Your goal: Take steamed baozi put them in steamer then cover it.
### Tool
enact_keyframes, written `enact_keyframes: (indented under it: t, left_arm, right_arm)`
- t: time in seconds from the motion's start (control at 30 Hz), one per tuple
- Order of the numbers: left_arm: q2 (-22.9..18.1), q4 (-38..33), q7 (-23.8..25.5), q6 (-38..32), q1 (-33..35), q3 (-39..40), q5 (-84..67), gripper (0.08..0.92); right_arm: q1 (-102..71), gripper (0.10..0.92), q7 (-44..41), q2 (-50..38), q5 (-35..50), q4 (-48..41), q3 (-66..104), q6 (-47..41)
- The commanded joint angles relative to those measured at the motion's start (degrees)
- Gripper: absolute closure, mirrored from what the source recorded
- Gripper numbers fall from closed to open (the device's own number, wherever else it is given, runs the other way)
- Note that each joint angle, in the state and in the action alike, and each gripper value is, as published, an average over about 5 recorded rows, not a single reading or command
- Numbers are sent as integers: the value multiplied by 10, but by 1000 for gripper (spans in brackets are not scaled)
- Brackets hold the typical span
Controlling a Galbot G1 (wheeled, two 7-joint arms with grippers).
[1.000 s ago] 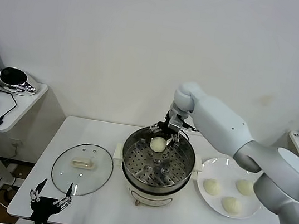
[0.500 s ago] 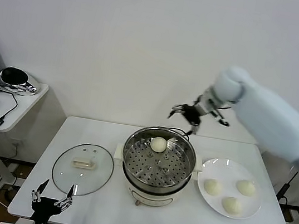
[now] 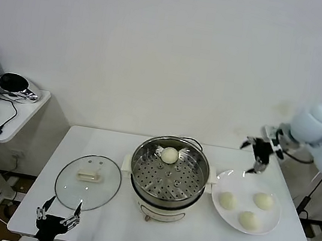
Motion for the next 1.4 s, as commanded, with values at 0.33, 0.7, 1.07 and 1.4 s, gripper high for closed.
enact_keyframes:
  t: [0.33, 0.7, 1.07, 1.4]
  left_arm:
    - [-4, 6, 0, 1, 7, 0, 6, 177]
    - [-8, 18, -1, 2, 3, 3, 10, 177]
    - [-9, 27, 0, 3, -4, 4, 11, 177]
    - [-10, 30, 0, 2, -5, 4, 11, 177]
  right_arm:
    - [-151, 203, 38, 85, -70, -67, 53, -36]
    - [-137, 203, 47, 121, -100, -110, 35, -15]
    - [-133, 203, 52, 141, -114, -143, 22, -2]
    - [-131, 203, 52, 152, -115, -158, 20, -1]
